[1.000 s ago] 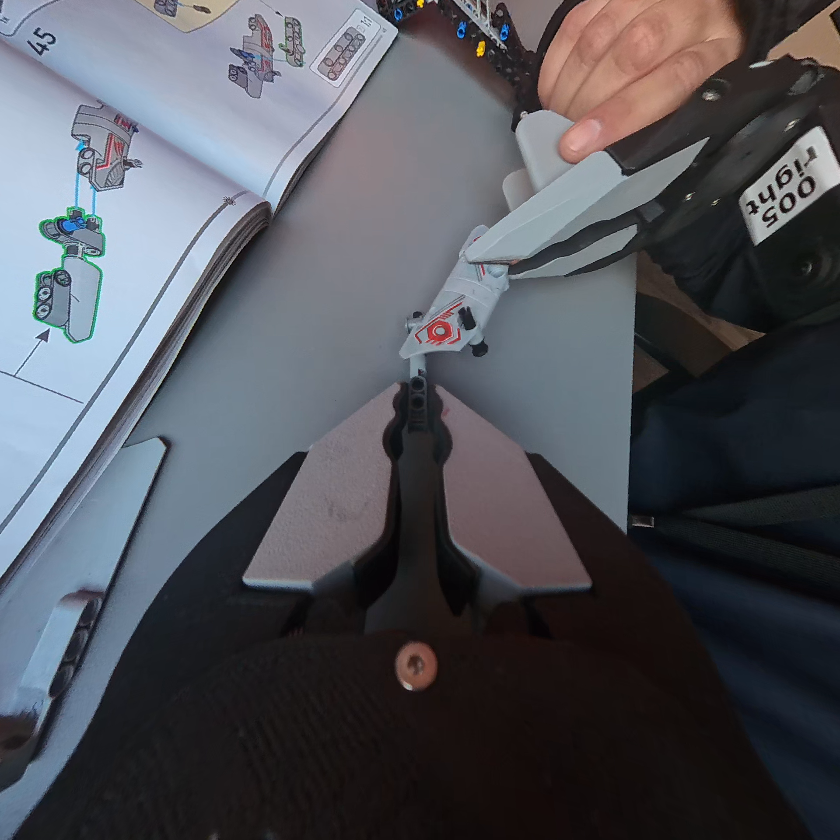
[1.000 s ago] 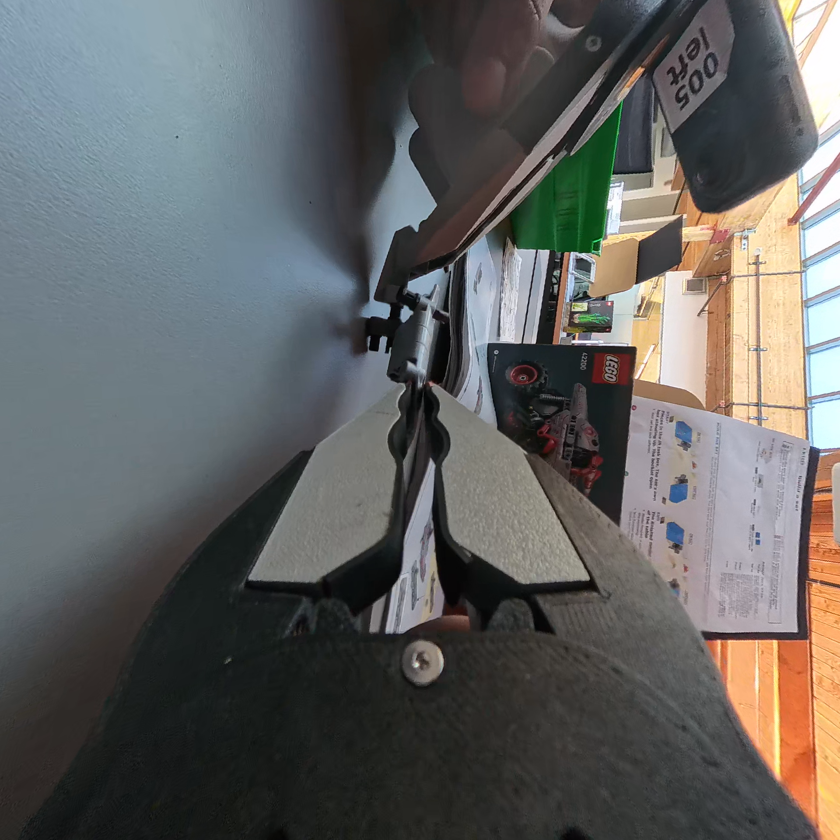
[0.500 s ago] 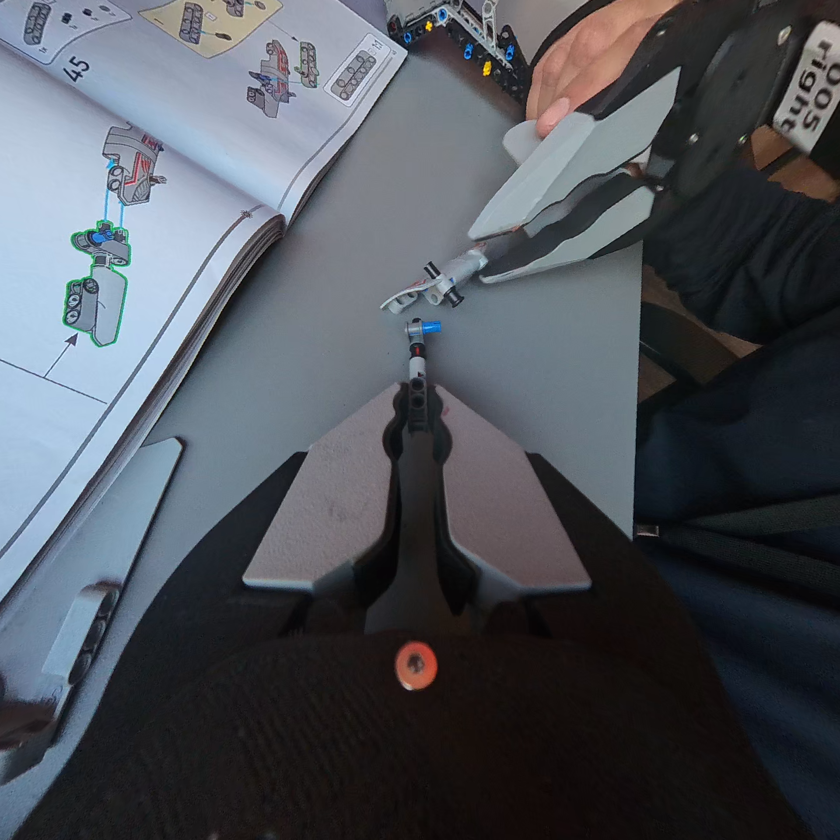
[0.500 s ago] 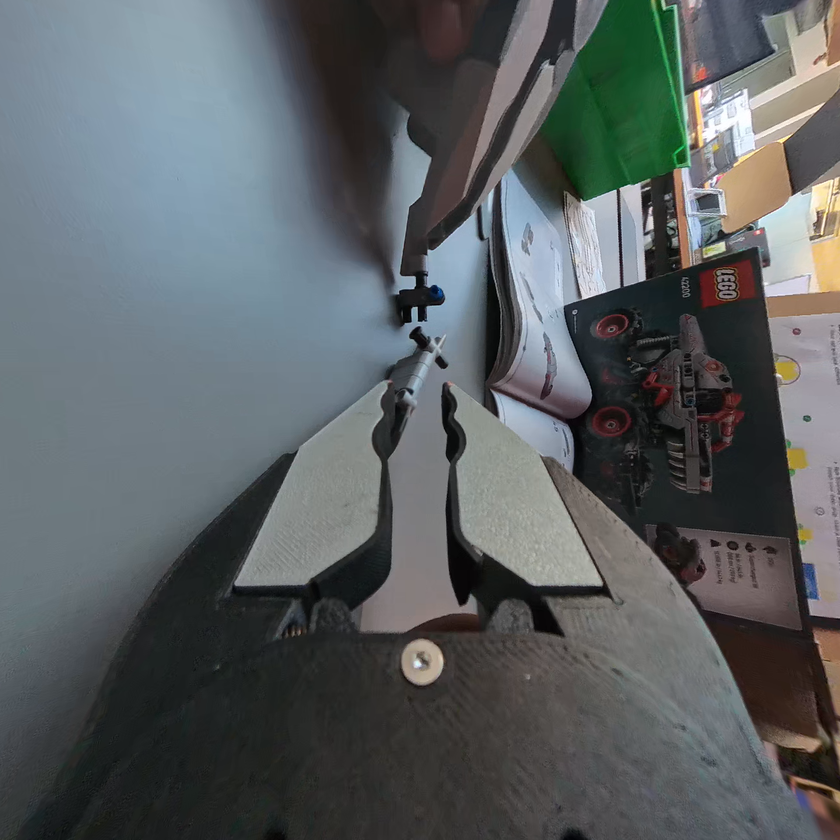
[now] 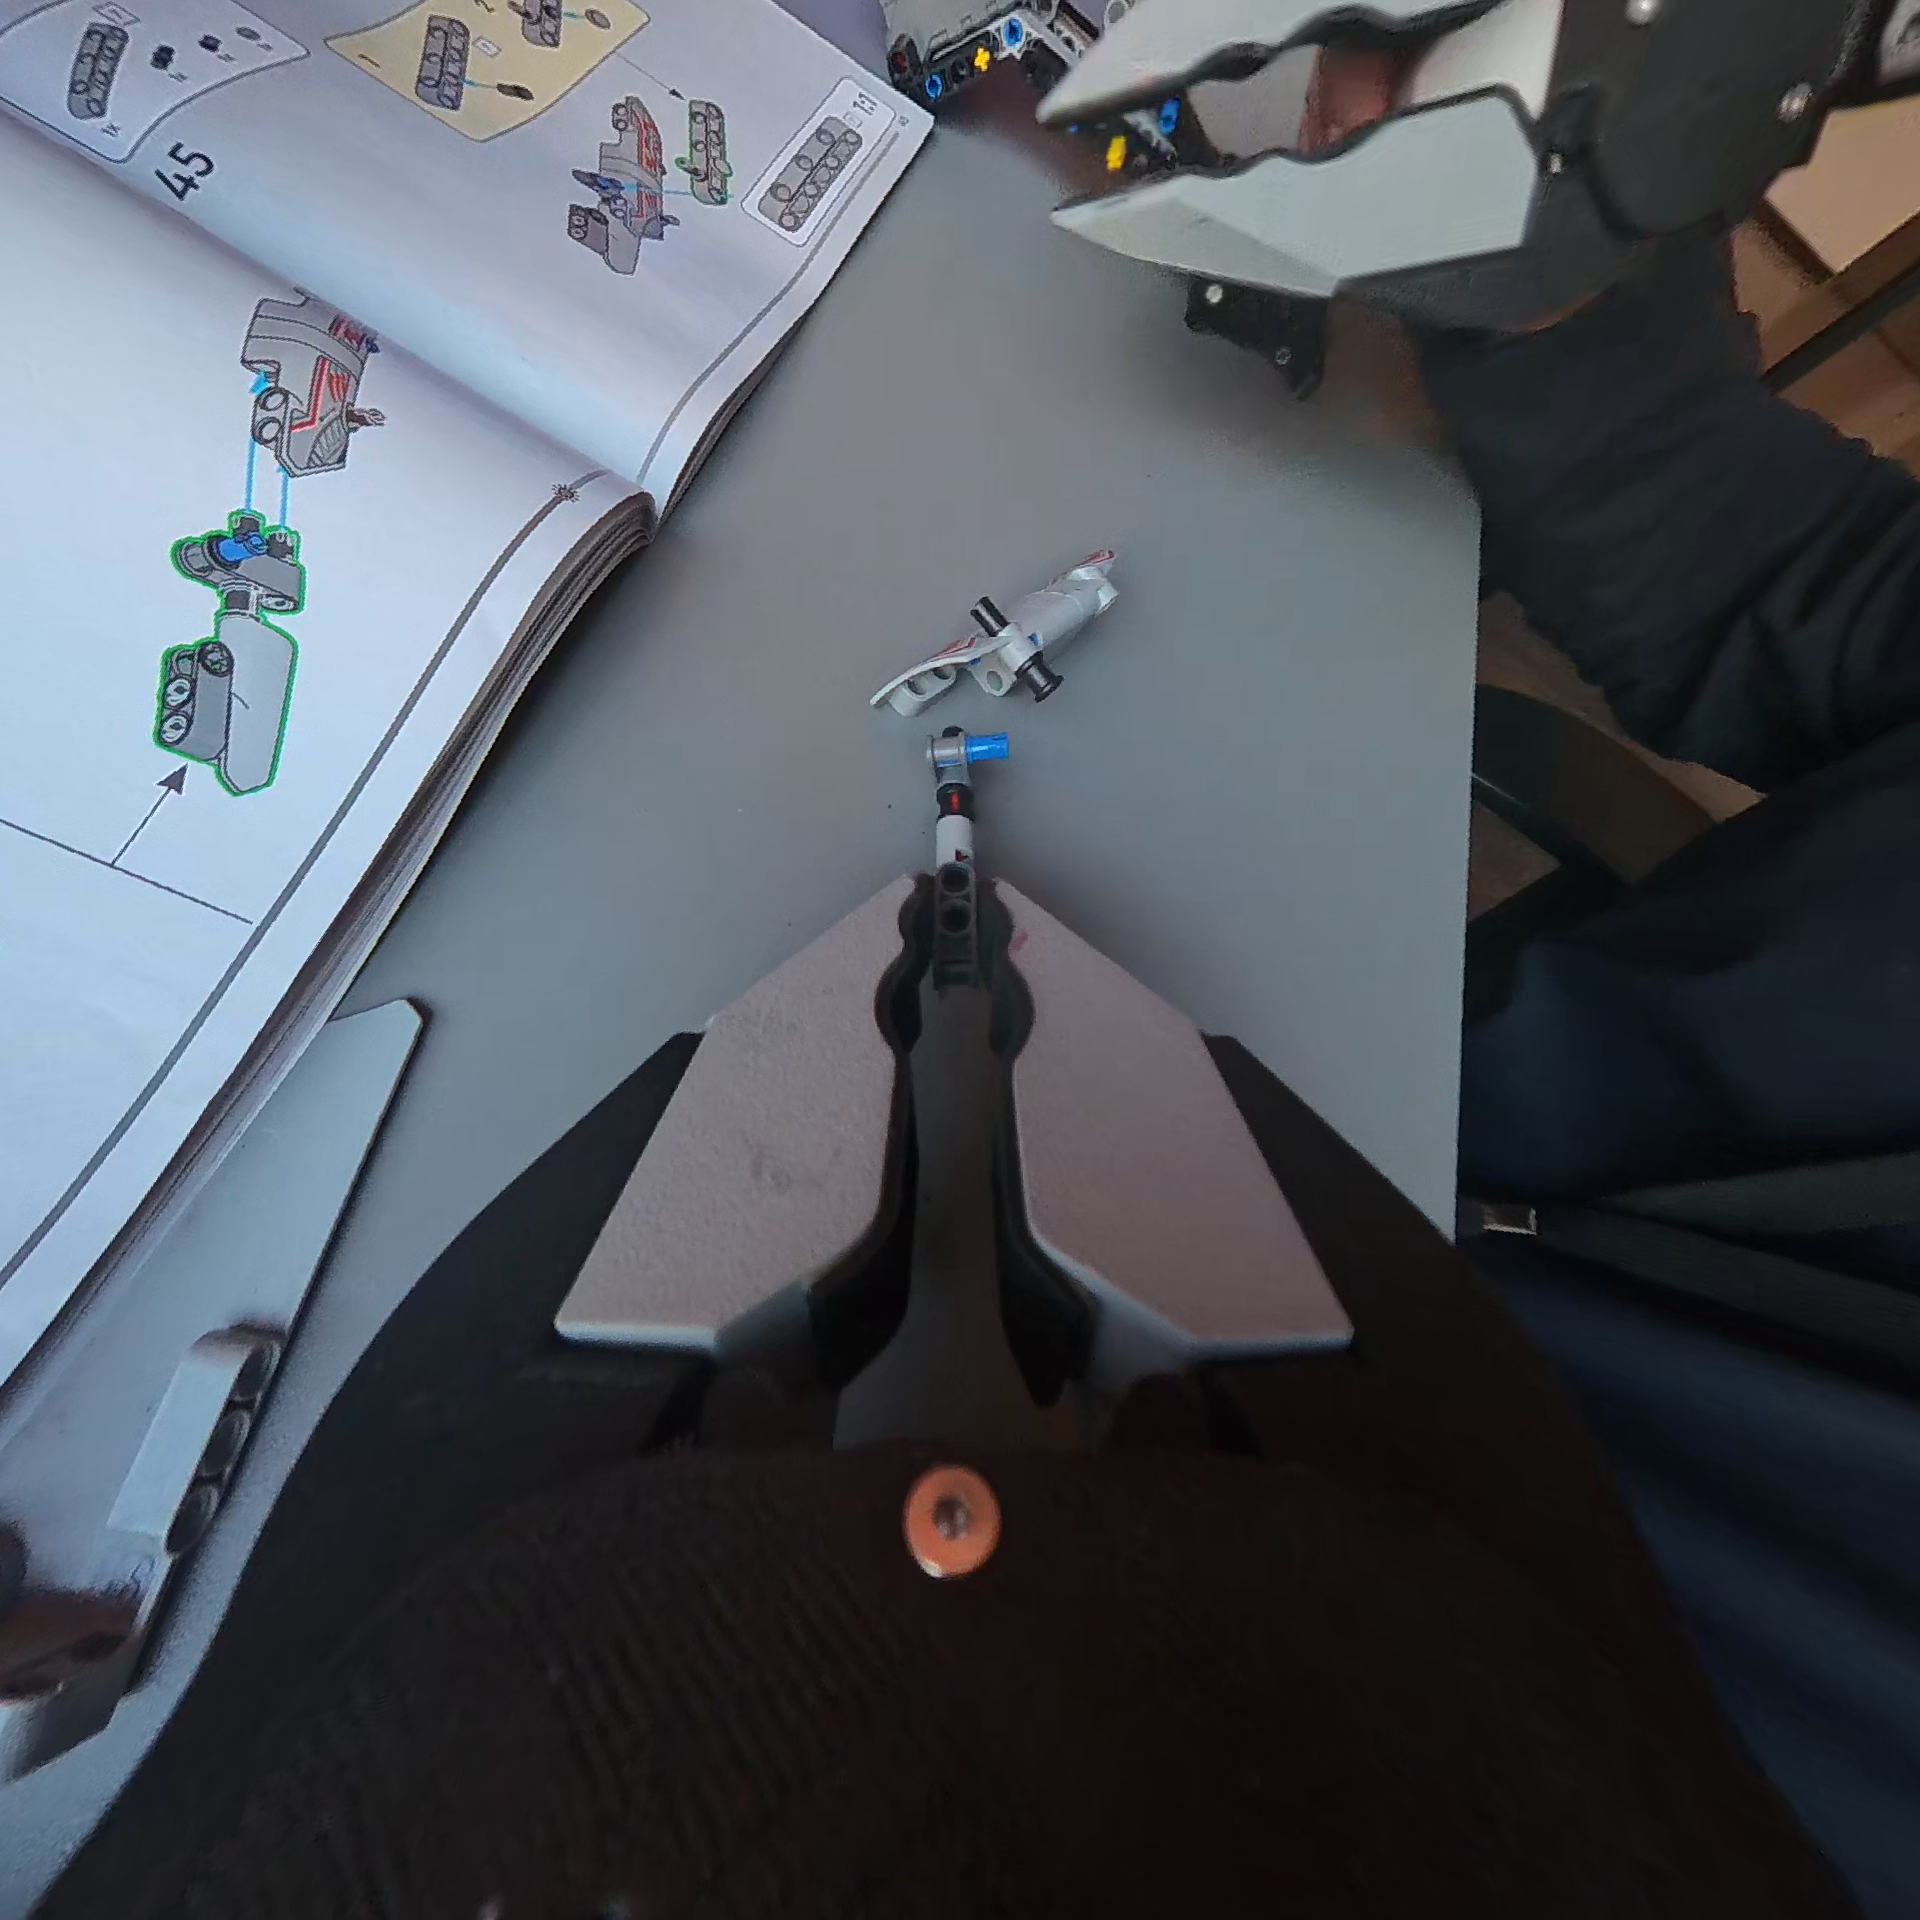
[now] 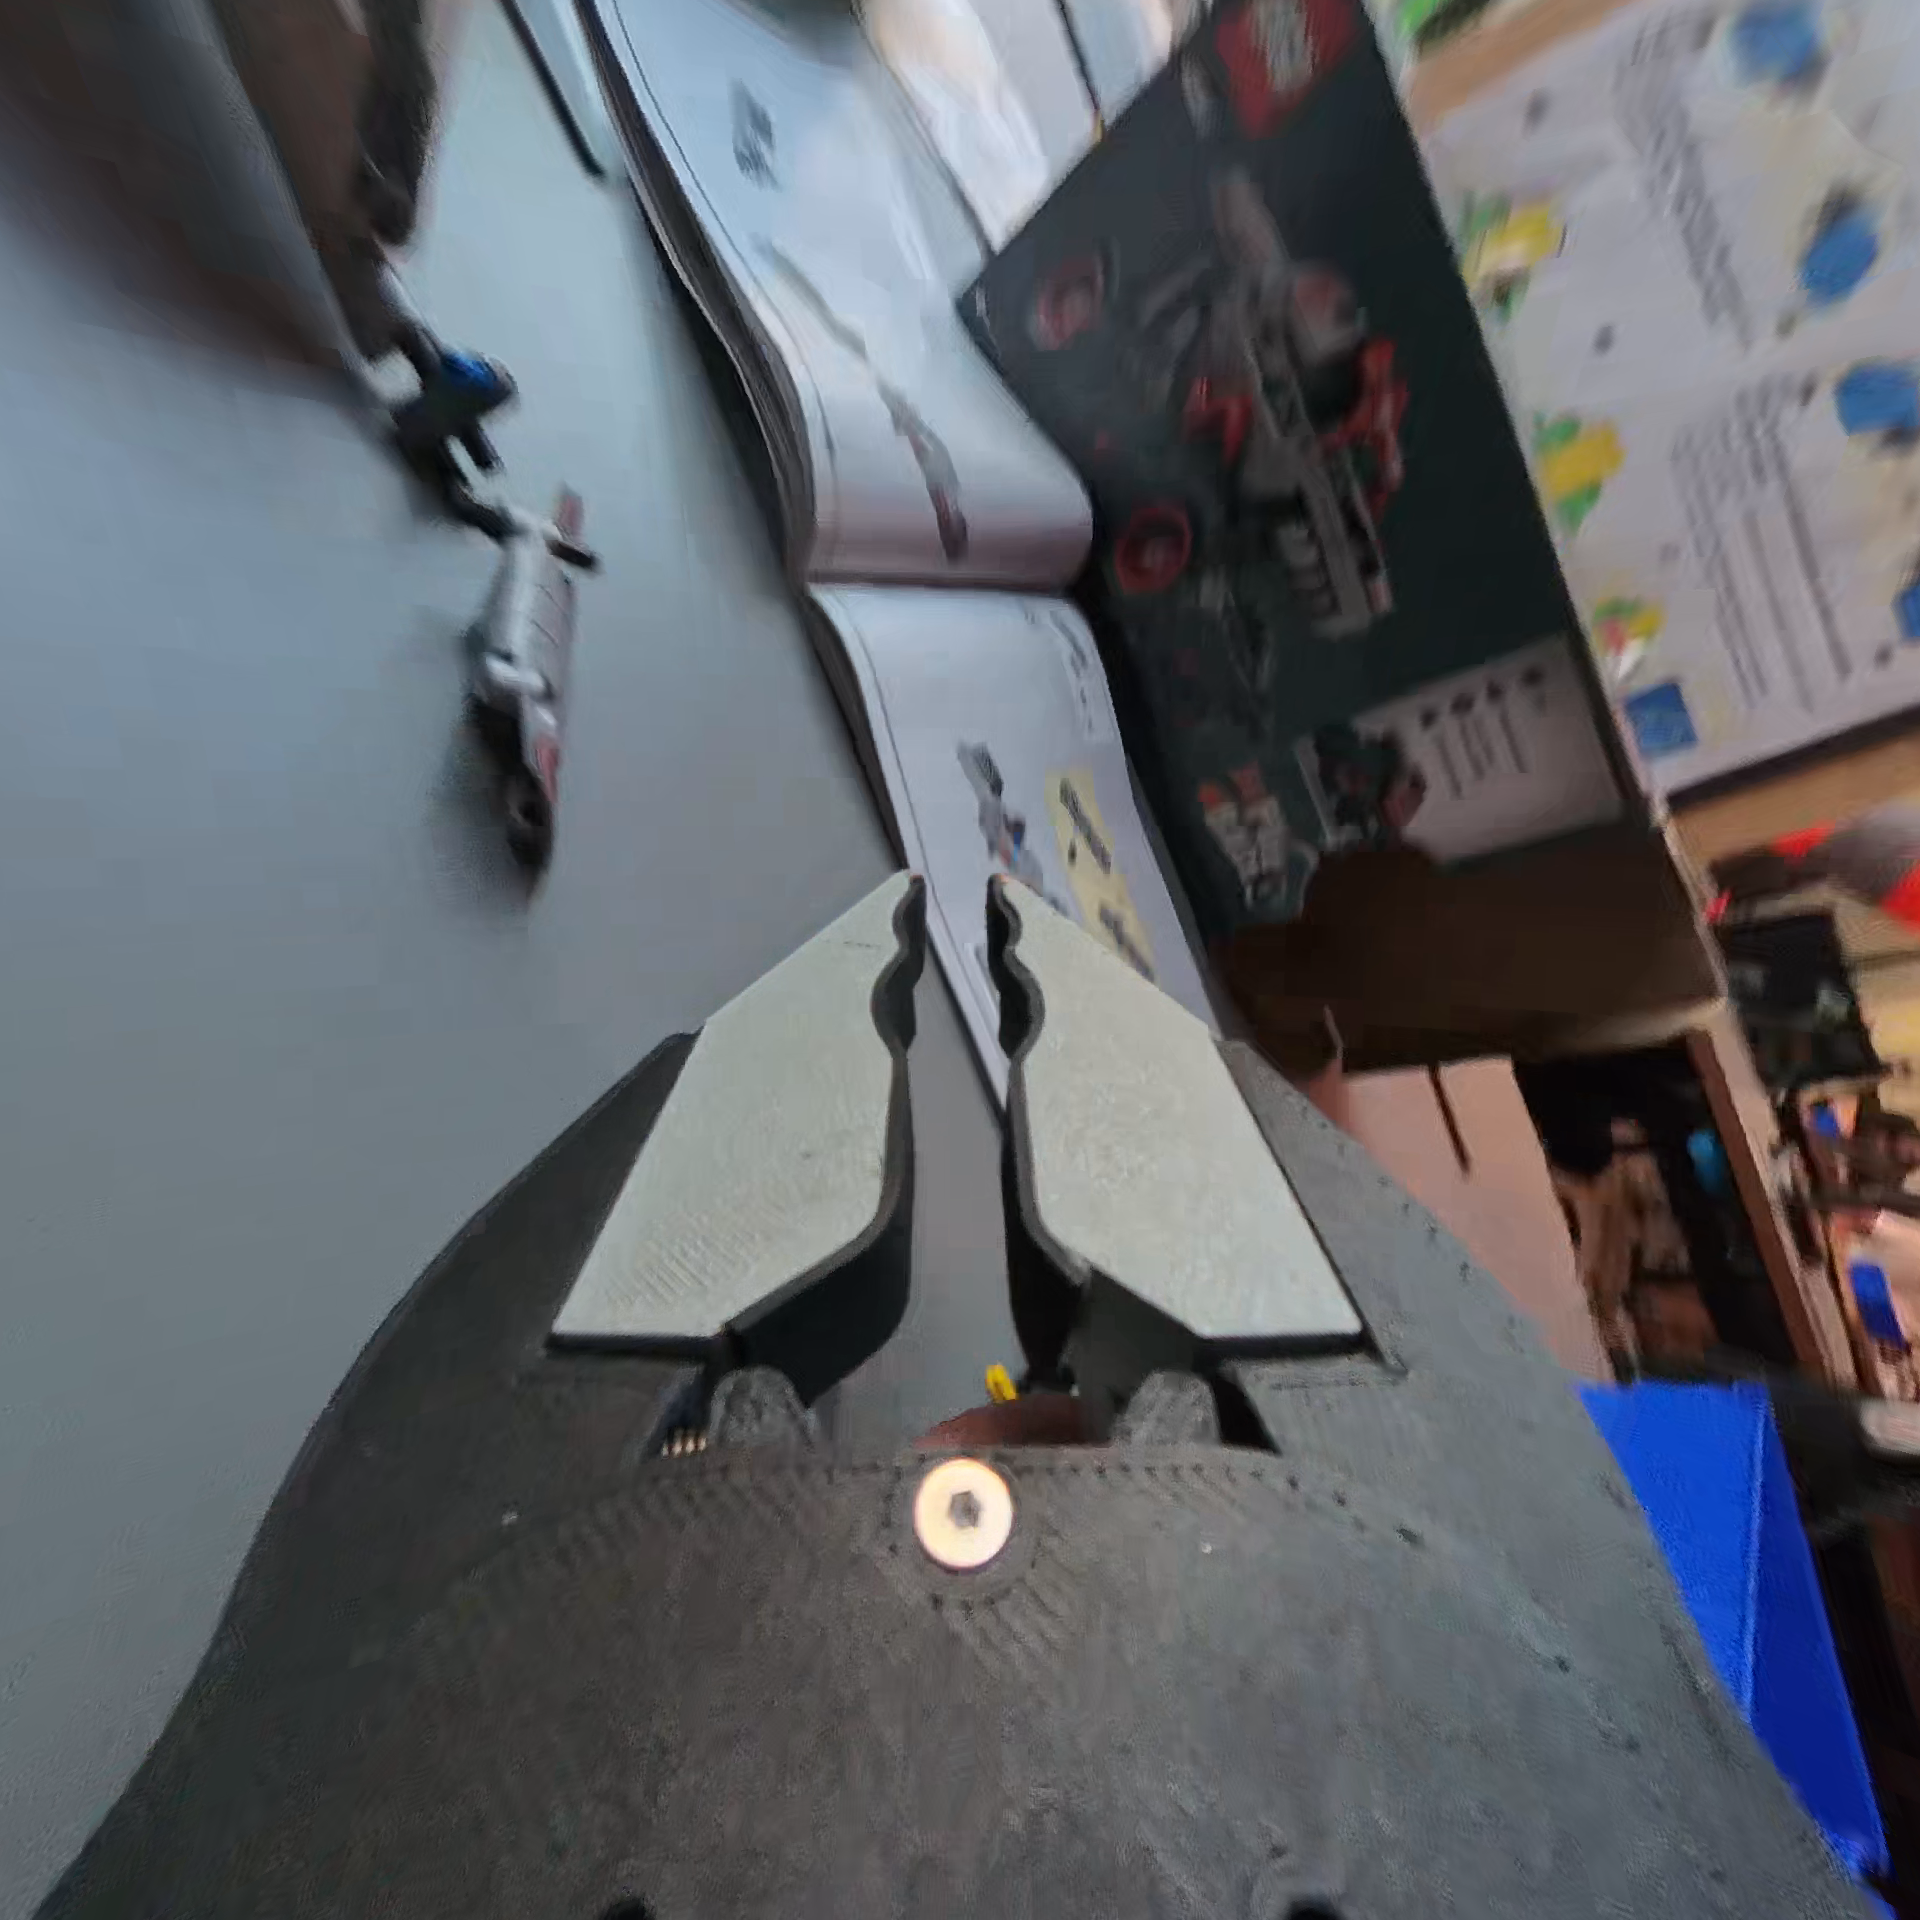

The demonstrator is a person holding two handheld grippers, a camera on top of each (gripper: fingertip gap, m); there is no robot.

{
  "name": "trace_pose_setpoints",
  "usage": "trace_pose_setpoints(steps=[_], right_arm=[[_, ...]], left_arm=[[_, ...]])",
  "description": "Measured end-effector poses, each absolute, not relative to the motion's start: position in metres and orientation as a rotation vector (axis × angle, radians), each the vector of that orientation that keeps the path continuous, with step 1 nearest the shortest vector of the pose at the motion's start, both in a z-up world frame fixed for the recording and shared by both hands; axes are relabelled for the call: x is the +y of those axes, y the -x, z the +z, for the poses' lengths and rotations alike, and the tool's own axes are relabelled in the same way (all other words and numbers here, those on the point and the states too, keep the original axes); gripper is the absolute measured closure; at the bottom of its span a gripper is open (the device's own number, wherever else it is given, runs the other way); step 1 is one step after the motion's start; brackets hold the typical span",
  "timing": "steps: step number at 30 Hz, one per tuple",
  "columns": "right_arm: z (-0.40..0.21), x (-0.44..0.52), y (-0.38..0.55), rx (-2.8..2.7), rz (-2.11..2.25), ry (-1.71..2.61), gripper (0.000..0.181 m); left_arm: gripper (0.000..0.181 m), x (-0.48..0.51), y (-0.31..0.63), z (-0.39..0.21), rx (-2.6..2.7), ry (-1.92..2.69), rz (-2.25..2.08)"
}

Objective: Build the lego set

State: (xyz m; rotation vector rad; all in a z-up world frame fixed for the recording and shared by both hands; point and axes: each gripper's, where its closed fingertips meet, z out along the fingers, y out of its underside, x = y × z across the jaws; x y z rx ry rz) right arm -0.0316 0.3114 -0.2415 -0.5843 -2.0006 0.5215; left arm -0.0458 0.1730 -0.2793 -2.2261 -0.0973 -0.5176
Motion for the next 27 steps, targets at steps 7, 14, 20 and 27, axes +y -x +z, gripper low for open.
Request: trace_pose_setpoints(steps=[7, 14, 20, 27], right_arm=[[-0.281, 0.353, 0.013, -2.269, 0.299, 0.904, 0.148], [-0.296, 0.386, -0.006, -2.249, 0.048, 1.007, 0.178], [-0.294, 0.403, -0.024, -2.187, 0.064, 1.077, 0.171], [-0.287, 0.395, -0.042, -2.116, 0.265, 1.23, 0.148]], left_arm=[[0.176, 0.173, 0.044, -0.28, -0.081, 2.236, -0.505], [0.176, 0.172, 0.045, -0.279, -0.087, 2.231, -0.506], [0.176, 0.173, 0.042, -0.28, -0.072, 2.236, -0.508], [0.177, 0.173, 0.043, -0.279, -0.083, 2.228, -0.511]])
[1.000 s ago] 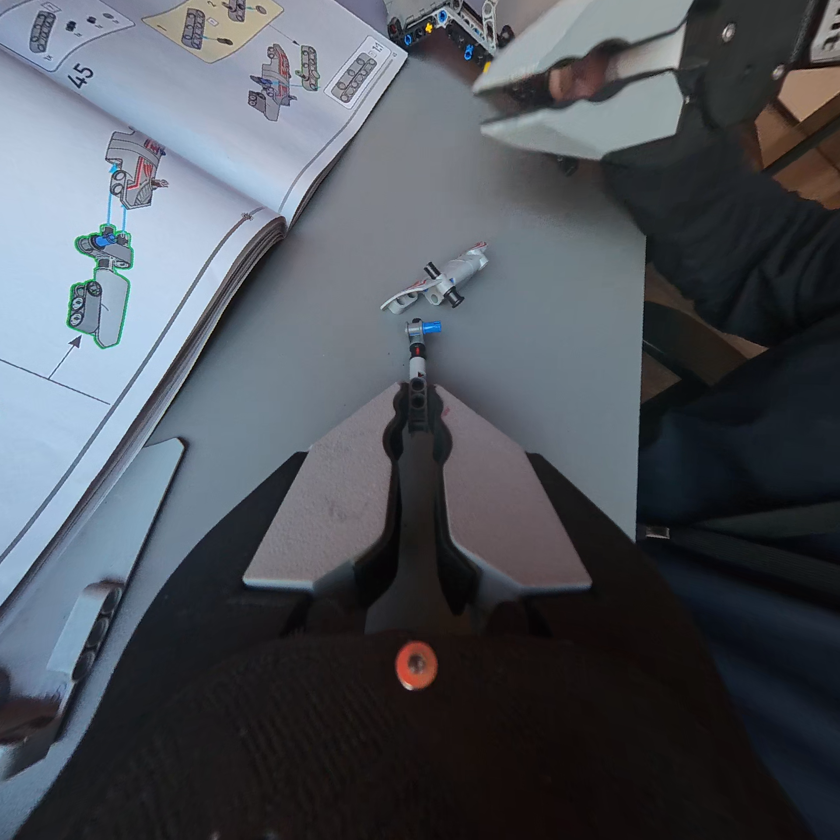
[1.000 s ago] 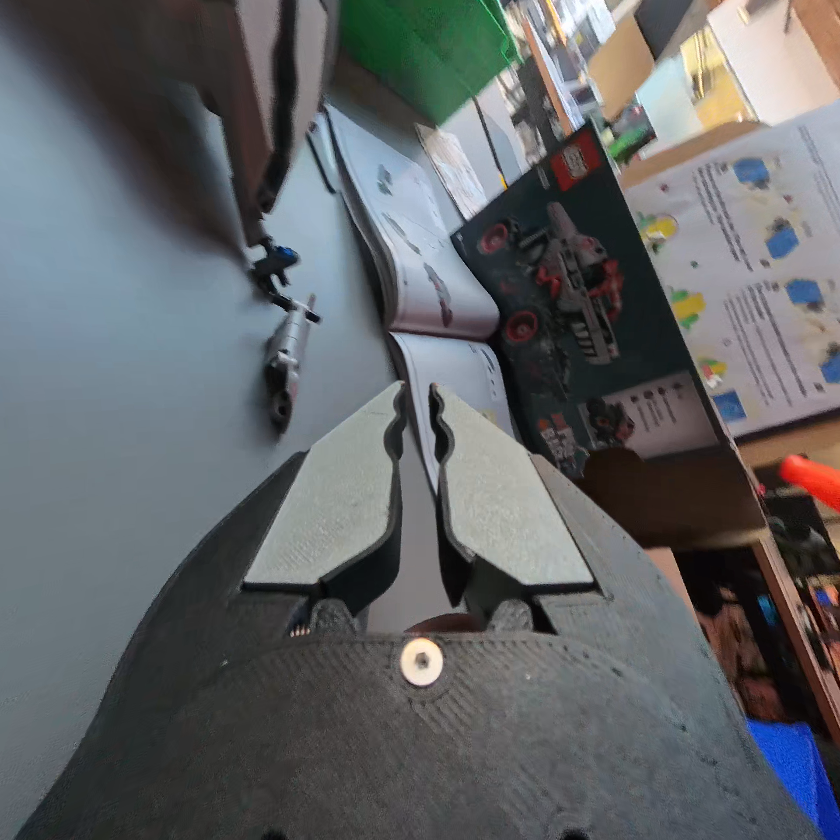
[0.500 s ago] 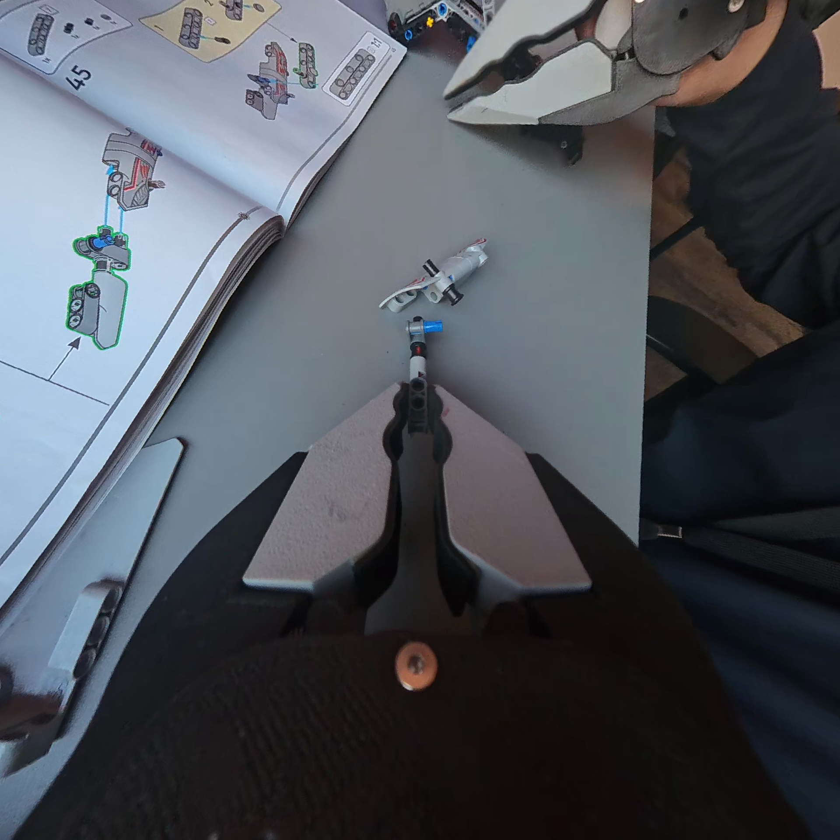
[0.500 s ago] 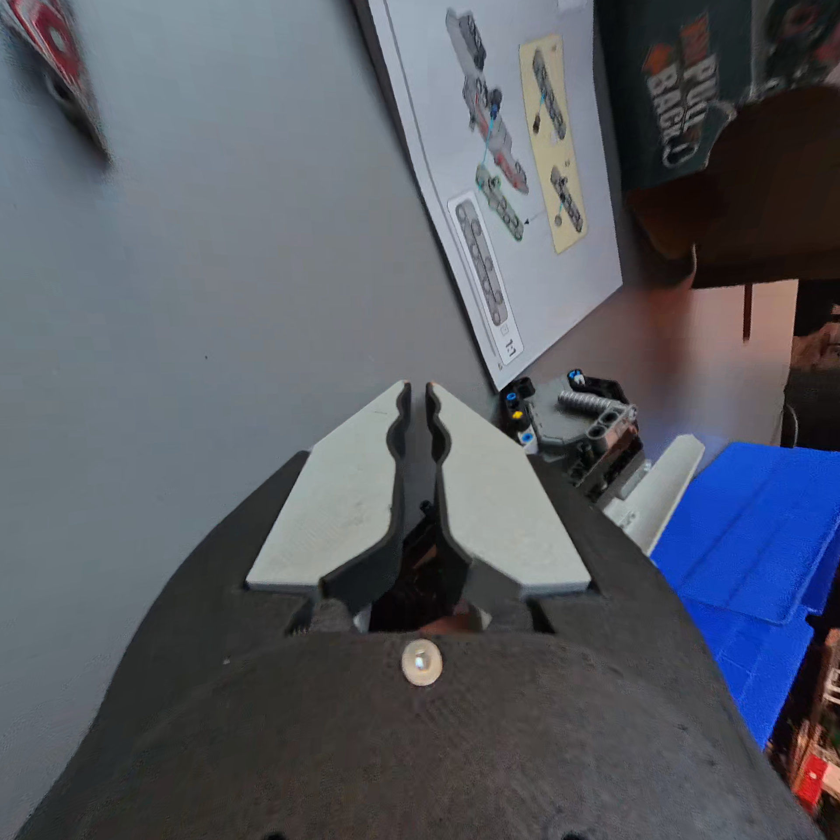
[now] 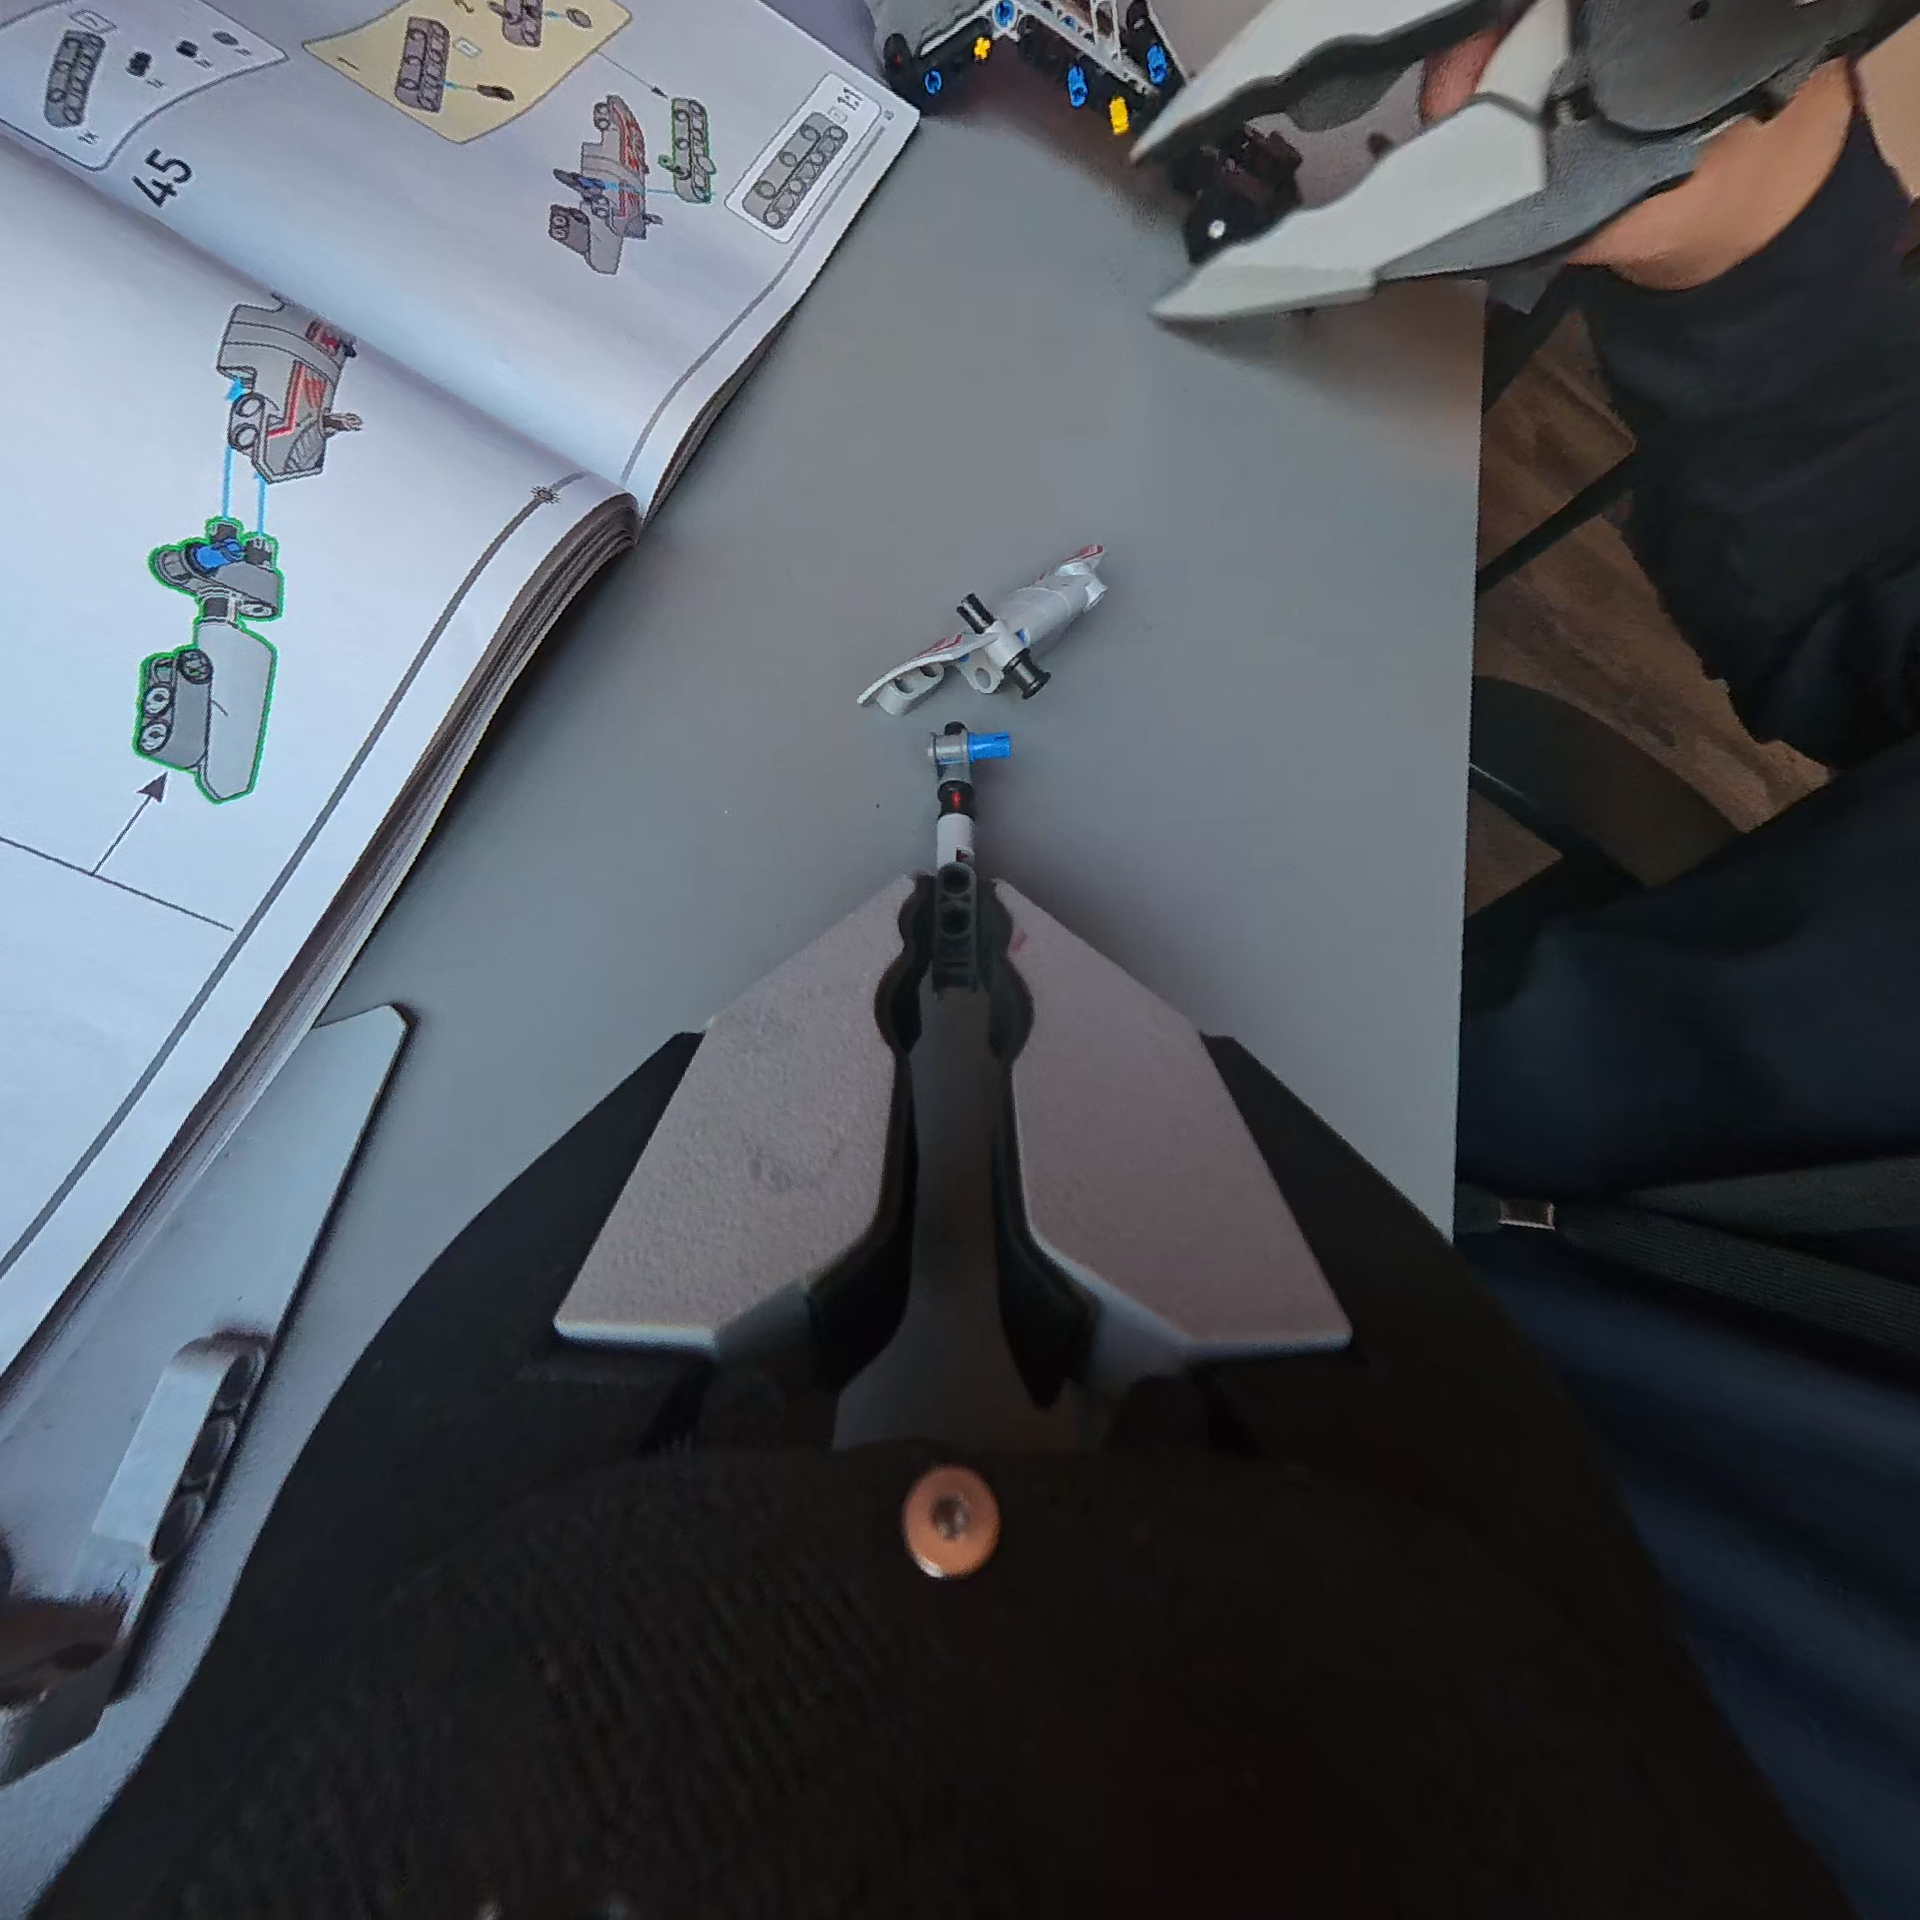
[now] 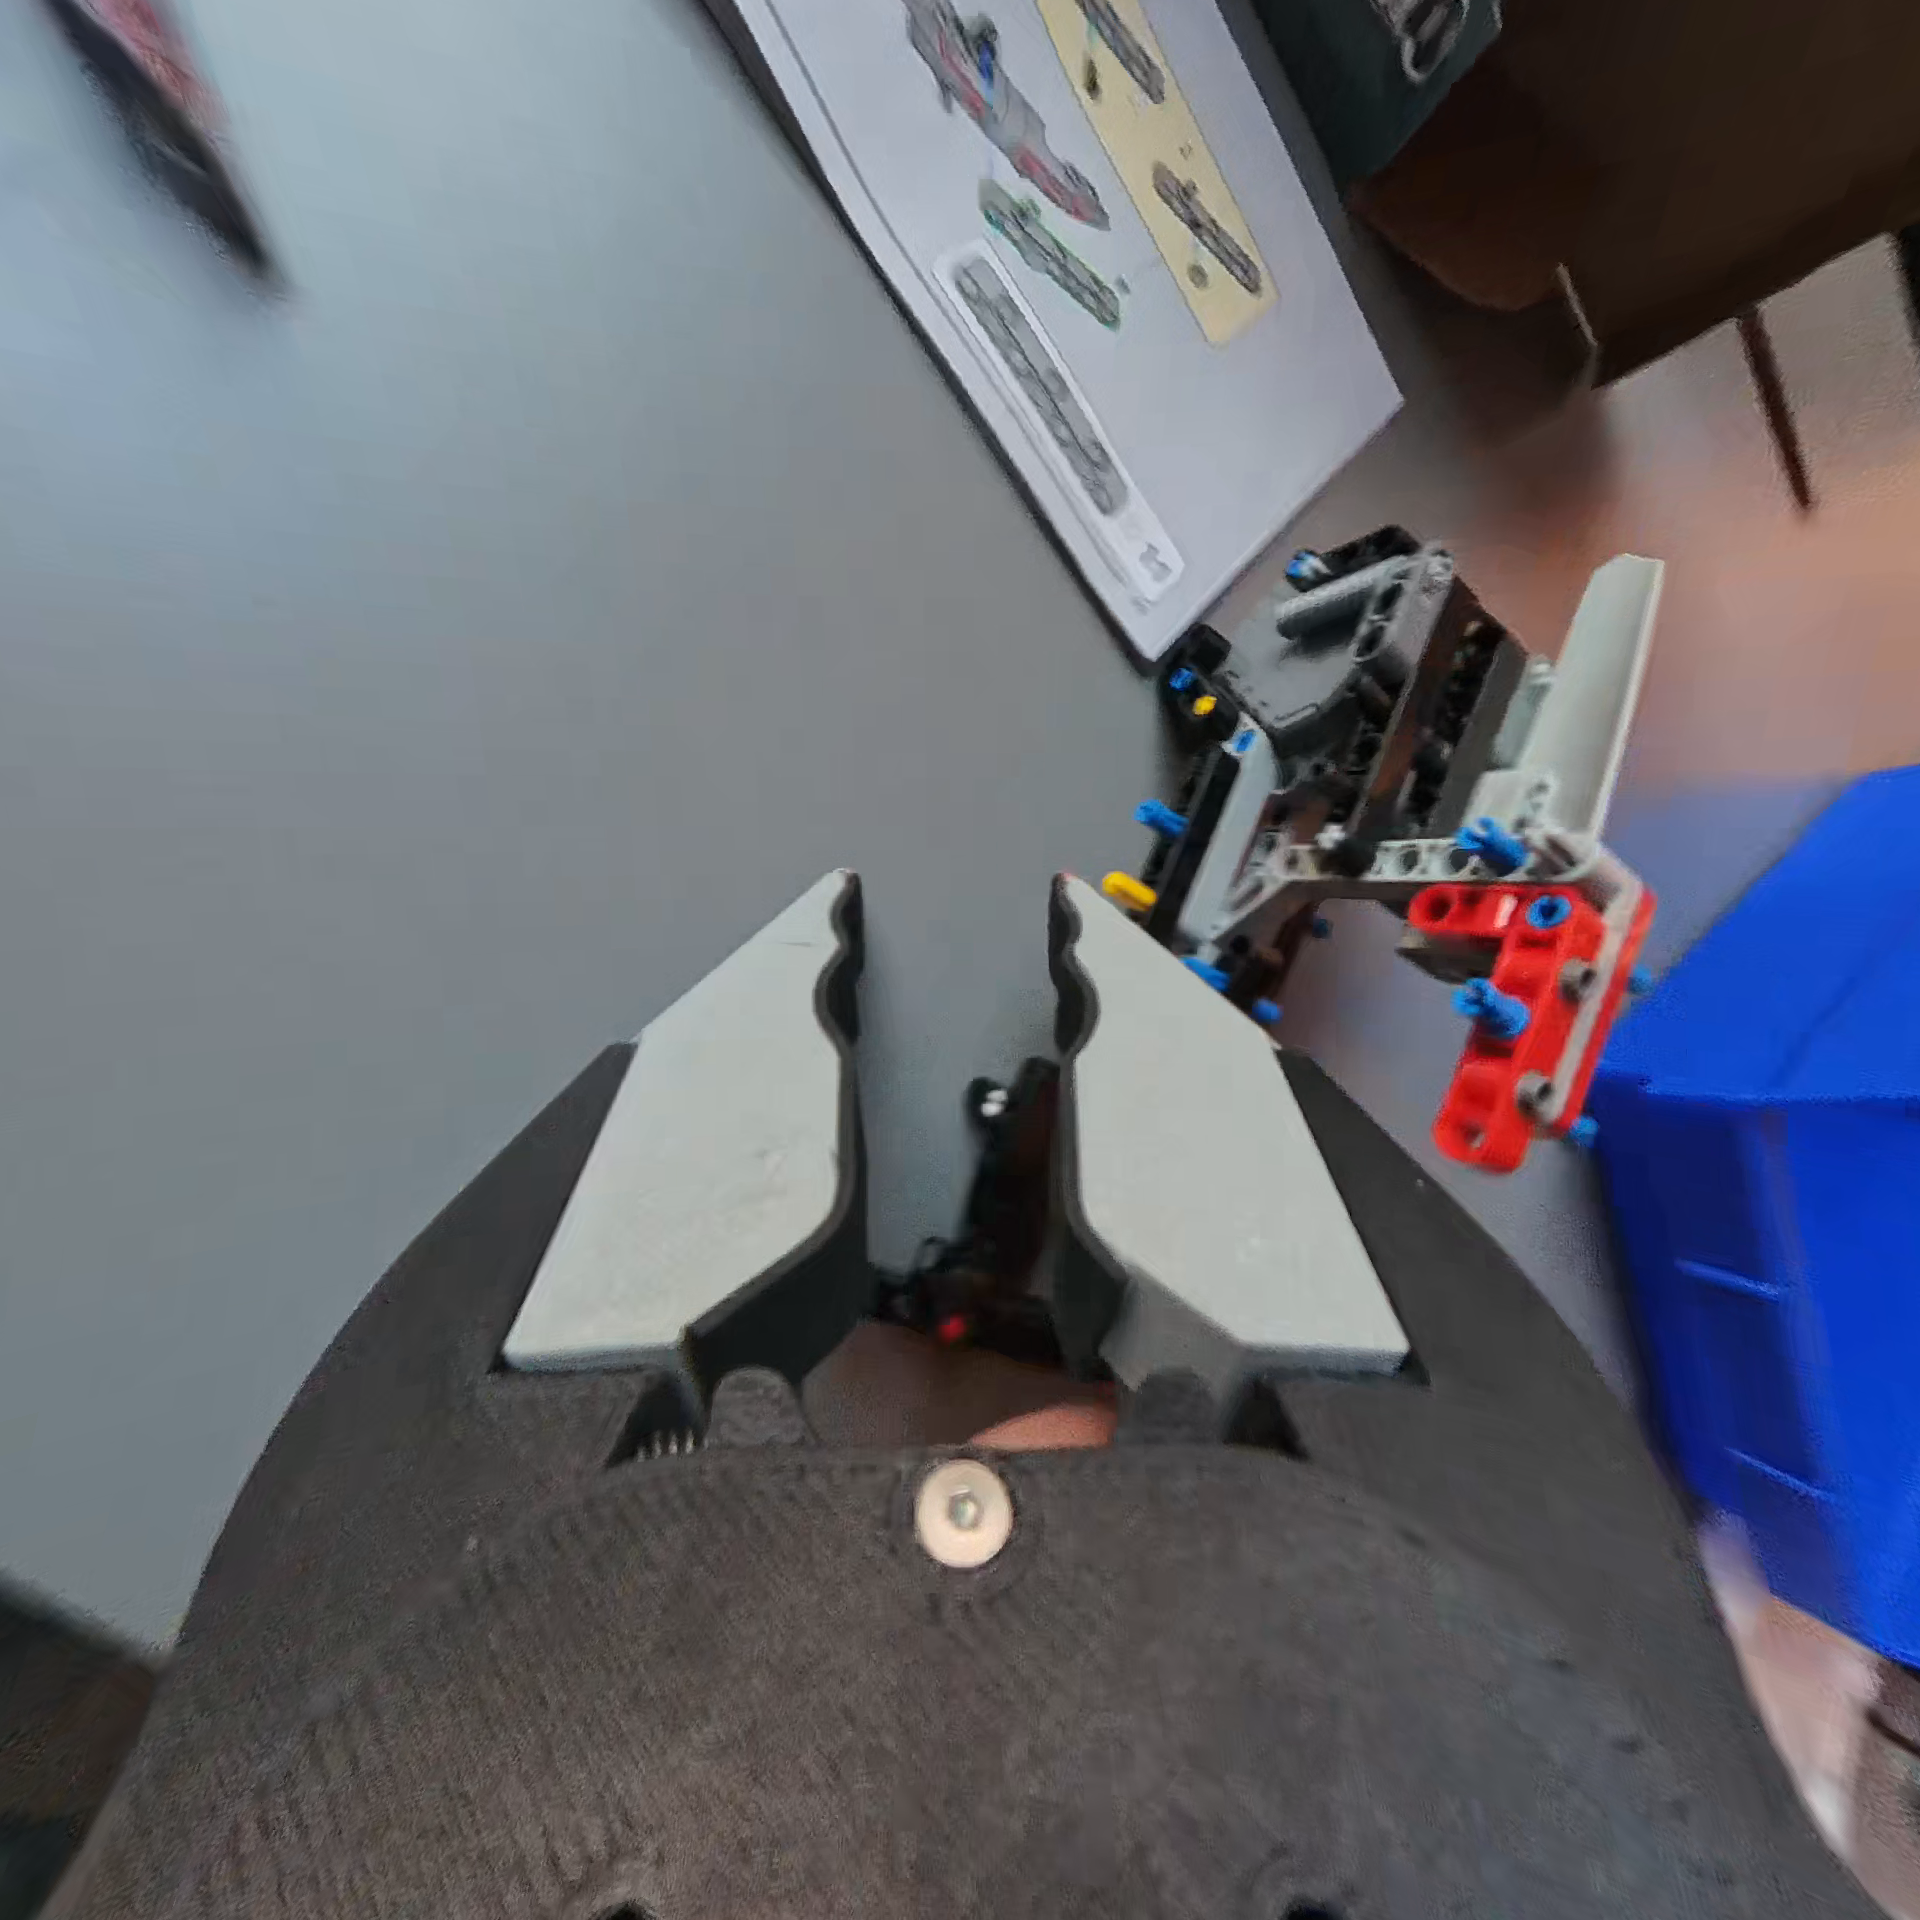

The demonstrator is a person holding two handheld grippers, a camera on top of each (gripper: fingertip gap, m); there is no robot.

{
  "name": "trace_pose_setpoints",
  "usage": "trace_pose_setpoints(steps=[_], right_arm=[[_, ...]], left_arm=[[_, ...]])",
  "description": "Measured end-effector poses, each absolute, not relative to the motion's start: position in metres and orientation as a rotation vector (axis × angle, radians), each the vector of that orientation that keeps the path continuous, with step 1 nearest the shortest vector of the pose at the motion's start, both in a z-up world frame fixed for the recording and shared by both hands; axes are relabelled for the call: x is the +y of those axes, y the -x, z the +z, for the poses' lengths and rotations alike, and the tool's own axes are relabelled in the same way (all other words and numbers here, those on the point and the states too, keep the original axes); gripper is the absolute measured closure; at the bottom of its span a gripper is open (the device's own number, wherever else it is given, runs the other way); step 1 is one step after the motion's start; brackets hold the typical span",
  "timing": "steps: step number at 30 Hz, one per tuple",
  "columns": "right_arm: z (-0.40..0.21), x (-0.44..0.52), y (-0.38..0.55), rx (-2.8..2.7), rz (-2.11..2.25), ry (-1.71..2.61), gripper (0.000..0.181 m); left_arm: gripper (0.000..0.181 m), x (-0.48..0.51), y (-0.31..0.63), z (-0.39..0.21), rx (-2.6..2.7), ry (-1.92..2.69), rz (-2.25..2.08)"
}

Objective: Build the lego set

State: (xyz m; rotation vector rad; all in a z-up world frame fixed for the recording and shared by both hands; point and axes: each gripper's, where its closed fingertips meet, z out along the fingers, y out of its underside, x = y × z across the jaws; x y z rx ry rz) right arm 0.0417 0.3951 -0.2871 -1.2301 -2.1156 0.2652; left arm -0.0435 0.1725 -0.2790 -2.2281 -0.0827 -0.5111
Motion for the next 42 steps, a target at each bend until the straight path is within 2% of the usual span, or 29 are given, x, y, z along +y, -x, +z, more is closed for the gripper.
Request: trace_pose_setpoints(steps=[3, 6, 9, 11, 12, 14, 17, 19, 21, 24, 25, 38, 42], right_arm=[[-0.261, 0.373, -0.049, -2.062, 0.451, 1.234, 0.132], [-0.214, 0.38, -0.051, -1.889, 0.568, 1.246, 0.13], [-0.179, 0.407, -0.059, -1.718, 0.643, 1.326, 0.106], [-0.174, 0.429, -0.065, -1.624, 0.65, 1.385, 0.081], [-0.179, 0.437, -0.068, -1.607, 0.654, 1.421, 0.074], [-0.203, 0.446, -0.073, -1.615, 0.652, 1.497, 0.073], [-0.242, 0.448, -0.071, -1.656, 0.666, 1.569, 0.076], [-0.257, 0.447, -0.065, -1.671, 0.664, 1.571, 0.085], [-0.264, 0.448, -0.058, -1.679, 0.646, 1.551, 0.107], [-0.272, 0.442, -0.052, -1.732, 0.65, 1.532, 0.154], [-0.273, 0.441, -0.052, -1.739, 0.661, 1.537, 0.158], [-0.277, 0.526, -0.118, -1.567, 0.505, 1.692, 0.157], [-0.278, 0.539, -0.125, -1.531, 0.615, 1.747, 0.155]], left_arm=[[0.176, 0.173, 0.043, -0.28, -0.082, 2.234, -0.513], [0.176, 0.173, 0.042, -0.28, -0.076, 2.236, -0.514], [0.177, 0.173, 0.042, -0.279, -0.074, 2.231, -0.508], [0.177, 0.172, 0.043, -0.279, -0.08, 2.226, -0.507], [0.177, 0.172, 0.043, -0.279, -0.085, 2.224, -0.509], [0.177, 0.172, 0.043, -0.277, -0.085, 2.218, -0.504], [0.176, 0.172, 0.043, -0.278, -0.086, 2.219, -0.508], [0.176, 0.172, 0.042, -0.279, -0.083, 2.228, -0.507], [0.176, 0.172, 0.041, -0.28, -0.08, 2.23, -0.505], [0.177, 0.172, 0.042, -0.279, -0.087, 2.222, -0.505], [0.177, 0.172, 0.043, -0.278, -0.092, 2.219, -0.507], [0.176, 0.172, 0.04, -0.278, -0.077, 2.222, -0.51], [0.176, 0.172, 0.04, -0.279, -0.078, 2.226, -0.509]])
